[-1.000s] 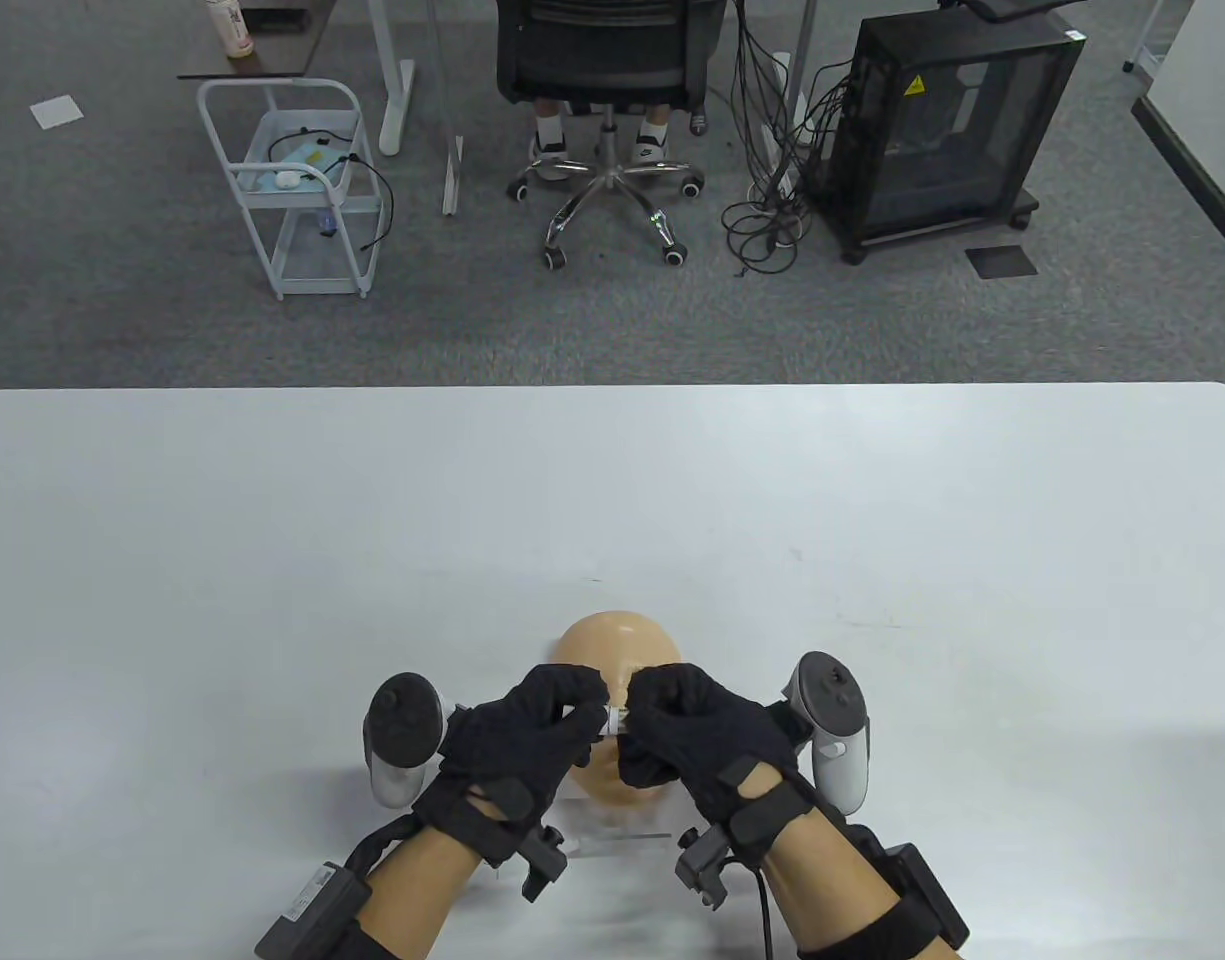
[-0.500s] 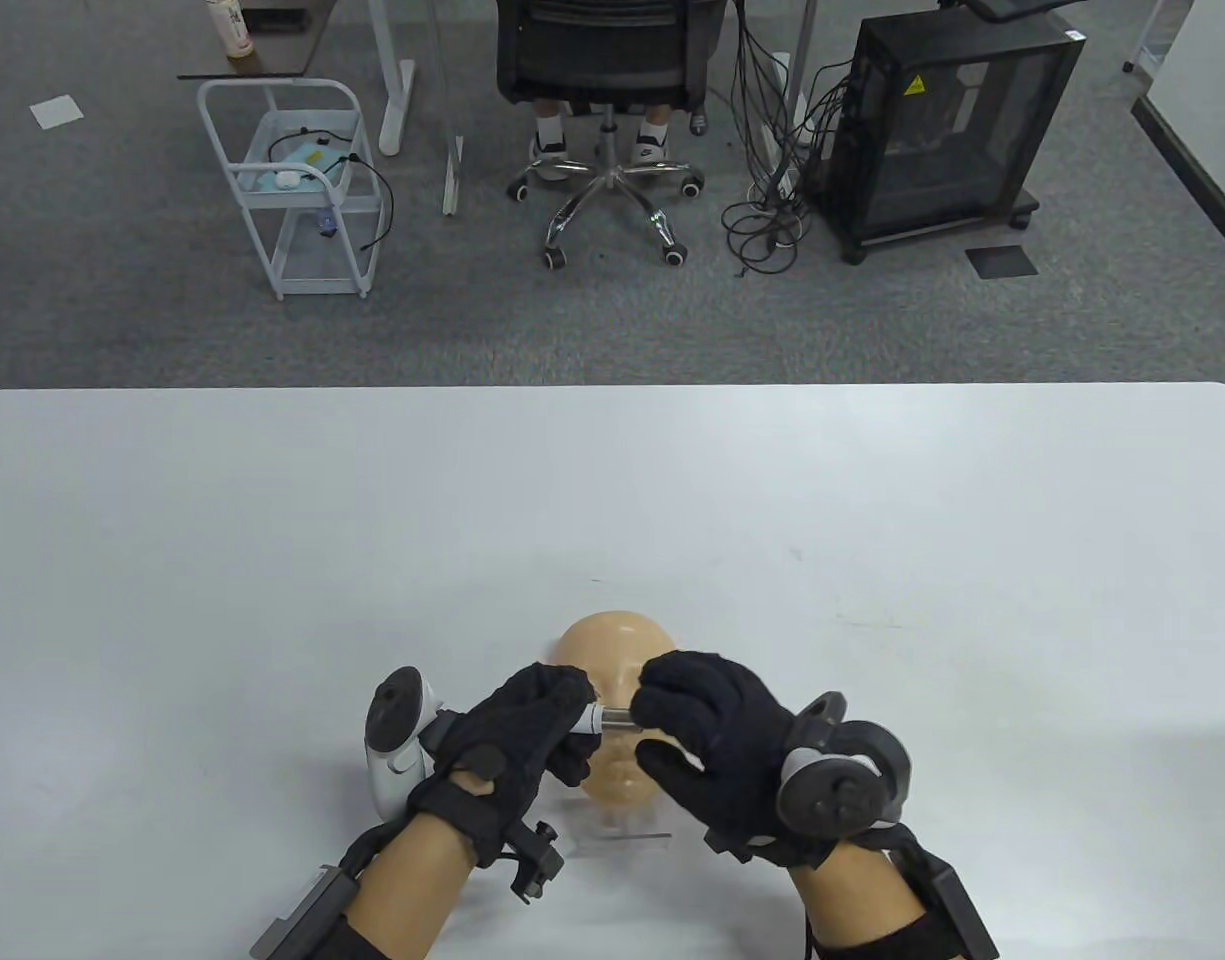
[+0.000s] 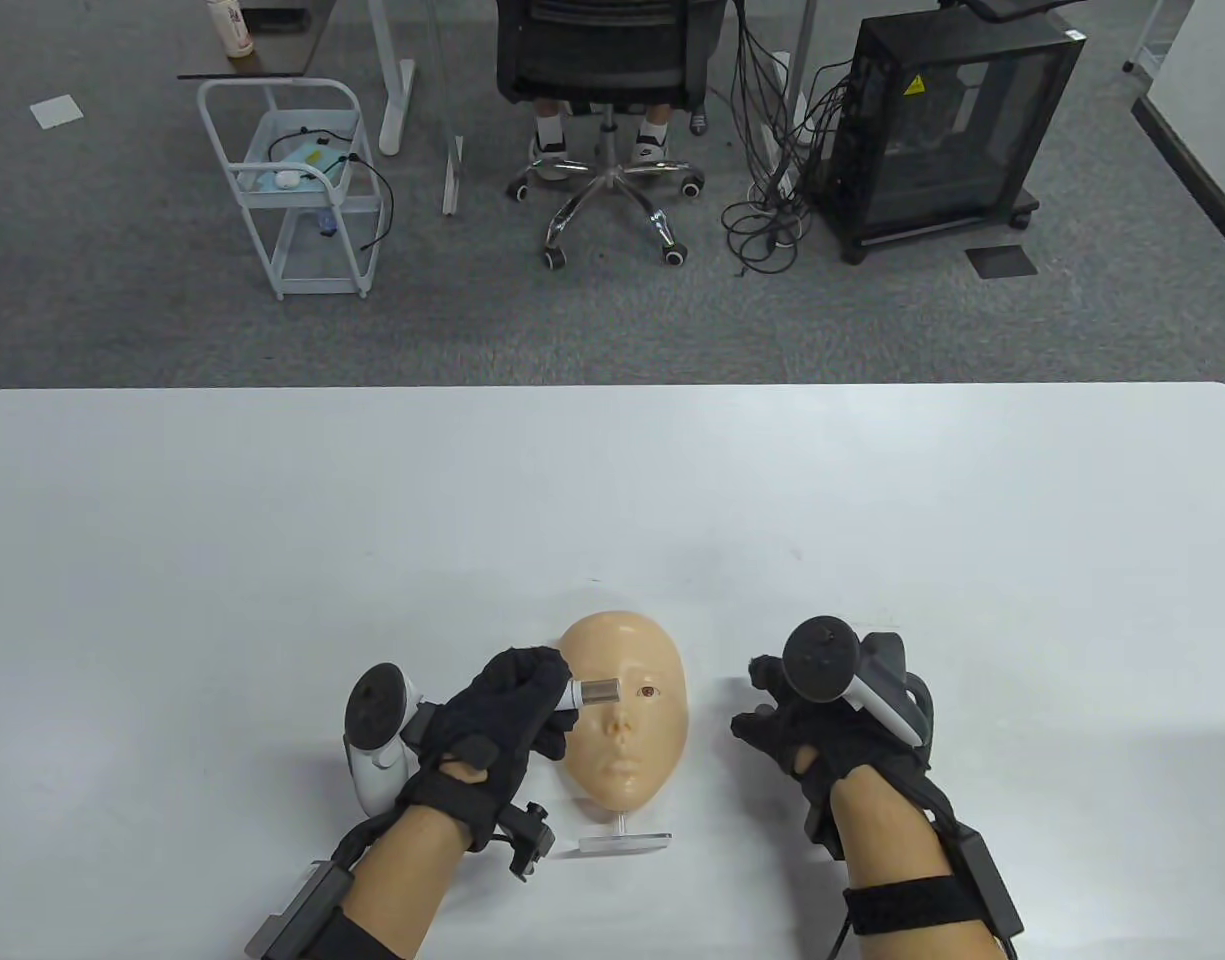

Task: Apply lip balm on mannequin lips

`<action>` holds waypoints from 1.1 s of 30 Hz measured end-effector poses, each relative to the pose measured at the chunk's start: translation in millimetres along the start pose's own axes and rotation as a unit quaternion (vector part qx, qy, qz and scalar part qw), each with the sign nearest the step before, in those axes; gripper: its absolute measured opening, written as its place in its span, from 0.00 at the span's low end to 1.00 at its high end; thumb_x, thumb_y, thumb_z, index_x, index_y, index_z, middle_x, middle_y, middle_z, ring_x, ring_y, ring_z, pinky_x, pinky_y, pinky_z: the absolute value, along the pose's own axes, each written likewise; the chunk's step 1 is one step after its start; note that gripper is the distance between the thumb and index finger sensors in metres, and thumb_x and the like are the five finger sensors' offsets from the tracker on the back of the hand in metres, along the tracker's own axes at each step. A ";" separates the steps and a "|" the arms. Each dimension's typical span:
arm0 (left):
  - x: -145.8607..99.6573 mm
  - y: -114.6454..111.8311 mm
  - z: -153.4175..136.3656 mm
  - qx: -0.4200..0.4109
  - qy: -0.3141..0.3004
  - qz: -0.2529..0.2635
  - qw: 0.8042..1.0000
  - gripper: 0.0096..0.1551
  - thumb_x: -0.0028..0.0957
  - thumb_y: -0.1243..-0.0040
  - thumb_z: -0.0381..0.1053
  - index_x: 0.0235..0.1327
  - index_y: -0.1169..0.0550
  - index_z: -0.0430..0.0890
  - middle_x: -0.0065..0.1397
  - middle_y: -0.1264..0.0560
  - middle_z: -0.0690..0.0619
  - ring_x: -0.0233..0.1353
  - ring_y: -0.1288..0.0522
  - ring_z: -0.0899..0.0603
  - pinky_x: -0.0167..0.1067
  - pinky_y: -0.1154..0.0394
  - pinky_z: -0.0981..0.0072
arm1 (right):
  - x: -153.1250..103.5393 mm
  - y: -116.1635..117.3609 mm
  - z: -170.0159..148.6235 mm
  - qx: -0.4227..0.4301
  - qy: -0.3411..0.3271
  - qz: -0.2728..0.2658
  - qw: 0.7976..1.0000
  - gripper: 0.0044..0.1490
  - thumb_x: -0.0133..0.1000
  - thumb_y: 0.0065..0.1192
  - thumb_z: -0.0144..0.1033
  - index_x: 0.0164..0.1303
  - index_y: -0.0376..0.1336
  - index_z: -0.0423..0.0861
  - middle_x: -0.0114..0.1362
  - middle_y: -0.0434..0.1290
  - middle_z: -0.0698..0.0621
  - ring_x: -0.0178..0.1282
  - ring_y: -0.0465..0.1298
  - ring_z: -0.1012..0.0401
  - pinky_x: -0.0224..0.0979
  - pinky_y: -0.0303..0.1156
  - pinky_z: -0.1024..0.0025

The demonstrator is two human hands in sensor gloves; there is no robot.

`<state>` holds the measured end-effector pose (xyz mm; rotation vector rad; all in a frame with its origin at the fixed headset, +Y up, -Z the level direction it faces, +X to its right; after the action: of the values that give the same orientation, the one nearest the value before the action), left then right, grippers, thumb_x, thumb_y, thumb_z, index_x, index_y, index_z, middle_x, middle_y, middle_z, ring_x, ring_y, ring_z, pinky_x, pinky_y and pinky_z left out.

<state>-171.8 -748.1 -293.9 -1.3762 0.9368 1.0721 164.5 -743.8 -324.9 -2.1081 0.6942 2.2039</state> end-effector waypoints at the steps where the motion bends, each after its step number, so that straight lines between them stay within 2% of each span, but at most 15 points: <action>1: 0.1 0.5 -0.4 0.001 0.000 0.000 1.000 0.28 0.61 0.30 0.61 0.62 0.25 0.44 0.52 0.16 0.43 0.37 0.16 0.44 0.50 0.22 0.41 | 1.5 1.7 1.0 -0.006 0.002 0.003 1.000 0.38 0.54 0.80 0.53 0.70 0.67 0.48 0.60 0.80 0.47 0.50 0.82 0.49 0.59 0.77 0.48; 5: 0.1 0.1 -0.2 0.005 0.001 0.000 1.000 0.28 0.61 0.31 0.61 0.62 0.25 0.44 0.52 0.16 0.43 0.37 0.16 0.44 0.50 0.22 0.41 | 4.0 2.9 -0.7 0.008 0.005 0.008 1.000 0.37 0.55 0.79 0.52 0.68 0.68 0.45 0.59 0.82 0.45 0.49 0.85 0.49 0.58 0.79 0.50; 7: 0.4 -0.4 -0.2 0.010 0.000 -0.004 1.000 0.28 0.62 0.32 0.61 0.62 0.25 0.44 0.52 0.16 0.43 0.37 0.16 0.44 0.50 0.22 0.41 | -1.1 -6.6 -1.1 0.031 -0.009 -0.037 0.999 0.35 0.54 0.79 0.51 0.67 0.69 0.46 0.57 0.83 0.46 0.48 0.85 0.50 0.57 0.80 0.51; 10: 1.0 -2.5 0.7 0.018 -0.003 -0.012 1.000 0.27 0.62 0.32 0.61 0.62 0.25 0.44 0.52 0.16 0.43 0.37 0.16 0.44 0.50 0.22 0.41 | -14.9 -20.6 3.4 0.160 -0.065 -0.084 0.981 0.35 0.54 0.79 0.49 0.67 0.68 0.46 0.58 0.83 0.46 0.49 0.86 0.50 0.58 0.80 0.50; 12: 1.0 -6.1 -0.6 0.019 -0.002 -0.021 1.000 0.28 0.62 0.33 0.61 0.62 0.25 0.44 0.52 0.16 0.44 0.37 0.16 0.44 0.50 0.22 0.41 | -28.3 -29.3 15.2 0.273 -0.161 -0.121 0.941 0.34 0.54 0.78 0.50 0.67 0.68 0.46 0.59 0.83 0.46 0.50 0.86 0.50 0.59 0.80 0.51; 15: -0.1 -12.0 -0.7 0.015 -0.002 -0.033 0.999 0.28 0.62 0.33 0.62 0.62 0.25 0.44 0.52 0.16 0.44 0.36 0.16 0.44 0.50 0.22 0.41 | -39.4 -25.7 28.0 0.418 -0.212 -0.109 0.877 0.34 0.54 0.78 0.49 0.67 0.68 0.46 0.60 0.82 0.46 0.51 0.85 0.49 0.59 0.79 0.50; 17: -1.0 -14.7 1.0 0.015 -0.005 -0.037 0.999 0.28 0.62 0.33 0.62 0.62 0.25 0.44 0.52 0.16 0.44 0.37 0.16 0.44 0.50 0.22 0.41 | -40.5 -21.3 33.7 0.442 -0.222 -0.094 0.864 0.34 0.54 0.78 0.49 0.67 0.68 0.46 0.60 0.82 0.46 0.51 0.85 0.49 0.59 0.79 0.50; 19: -1.7 -16.4 2.4 0.014 -0.008 -0.038 0.999 0.28 0.62 0.33 0.62 0.62 0.25 0.44 0.52 0.16 0.44 0.37 0.16 0.44 0.50 0.22 0.41 | -37.4 -13.8 36.8 0.470 -0.228 -0.031 0.852 0.34 0.55 0.77 0.49 0.68 0.67 0.47 0.61 0.81 0.46 0.53 0.85 0.49 0.61 0.79 0.50; 20: -1.9 -16.9 2.7 0.013 -0.008 -0.039 0.999 0.28 0.62 0.33 0.62 0.62 0.25 0.44 0.52 0.16 0.44 0.37 0.16 0.44 0.50 0.22 0.41 | -36.9 -11.3 37.4 0.485 -0.229 -0.027 0.843 0.34 0.56 0.77 0.49 0.69 0.67 0.47 0.62 0.81 0.46 0.53 0.84 0.49 0.61 0.78 0.49; 25: -1.9 -18.5 2.1 0.013 -0.007 -0.043 0.999 0.28 0.62 0.33 0.62 0.62 0.25 0.44 0.52 0.16 0.44 0.37 0.16 0.44 0.50 0.22 0.41 | -35.8 -6.1 42.6 0.475 -0.230 -0.010 0.849 0.35 0.55 0.77 0.49 0.69 0.67 0.47 0.62 0.81 0.47 0.53 0.84 0.49 0.61 0.78 0.49; 33: -2.7 -24.8 1.2 0.016 -0.007 -0.052 0.998 0.28 0.62 0.33 0.61 0.63 0.25 0.43 0.53 0.16 0.43 0.37 0.15 0.44 0.50 0.22 0.41 | -38.4 4.1 56.7 0.454 -0.242 -0.020 0.857 0.36 0.55 0.78 0.49 0.69 0.67 0.47 0.63 0.81 0.47 0.53 0.85 0.49 0.61 0.79 0.50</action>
<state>-149.0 -744.9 -284.4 -1.3742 0.8596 0.9824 113.1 -718.1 -287.5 -1.0424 1.2644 1.7019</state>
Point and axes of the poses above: the tracker on the back of each hand, its own z axis roughly to the thumb side, its own x axis roughly from the wrist to the fingertips, y = z × x, the point moved 1 cm from there along x, roughly from the wrist to the fingertips
